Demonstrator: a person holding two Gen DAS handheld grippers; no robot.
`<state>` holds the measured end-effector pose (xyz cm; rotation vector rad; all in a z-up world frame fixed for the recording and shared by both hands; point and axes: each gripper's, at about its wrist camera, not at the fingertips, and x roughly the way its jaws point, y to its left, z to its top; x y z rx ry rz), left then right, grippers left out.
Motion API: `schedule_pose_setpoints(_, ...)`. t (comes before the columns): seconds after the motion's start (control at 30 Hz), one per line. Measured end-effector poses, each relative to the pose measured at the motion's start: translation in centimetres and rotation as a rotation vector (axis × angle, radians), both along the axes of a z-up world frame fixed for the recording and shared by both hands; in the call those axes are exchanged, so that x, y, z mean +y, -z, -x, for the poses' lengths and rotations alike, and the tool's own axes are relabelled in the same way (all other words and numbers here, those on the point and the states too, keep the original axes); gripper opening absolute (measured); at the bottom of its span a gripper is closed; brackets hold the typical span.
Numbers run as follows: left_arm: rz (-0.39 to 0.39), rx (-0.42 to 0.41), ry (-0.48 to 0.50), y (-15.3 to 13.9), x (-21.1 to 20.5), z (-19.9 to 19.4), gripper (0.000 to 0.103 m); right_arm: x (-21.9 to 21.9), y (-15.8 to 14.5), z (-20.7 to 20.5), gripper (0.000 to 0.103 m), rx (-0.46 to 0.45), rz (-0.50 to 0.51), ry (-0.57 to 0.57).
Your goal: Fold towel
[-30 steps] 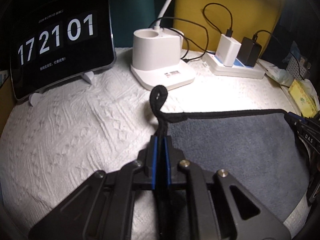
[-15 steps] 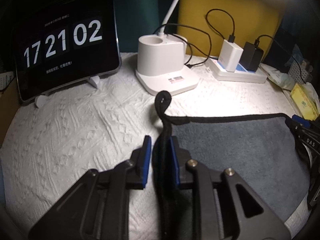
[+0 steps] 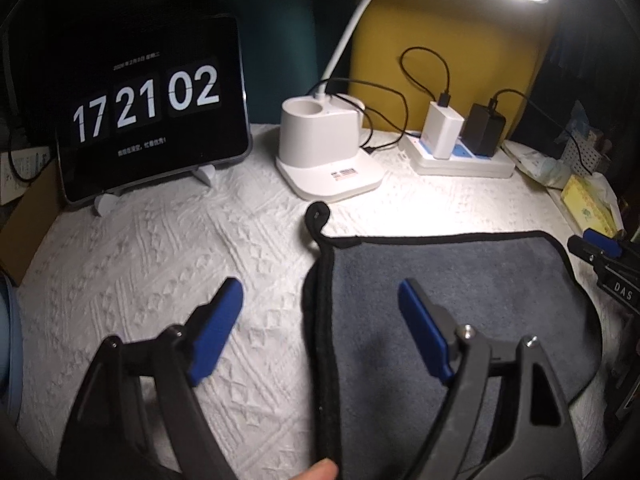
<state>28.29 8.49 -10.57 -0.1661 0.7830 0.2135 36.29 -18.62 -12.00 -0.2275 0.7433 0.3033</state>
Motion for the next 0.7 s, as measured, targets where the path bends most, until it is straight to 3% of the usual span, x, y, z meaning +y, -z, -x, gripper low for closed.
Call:
schedule_pose_setpoints(0.23,0.009,-0.028,0.002,-1.3,-0.7,1.8,0.082,-0.2,-1.5,2.3,0.045,-0.027,-0.009,-0.004)
schedule_pose_setpoints(0.7,0.018,-0.097,0.005,-3.8,-1.7,5.9,0.092,-0.4,-3.9,6.5,0.046,-0.065,-0.025,-0.018)
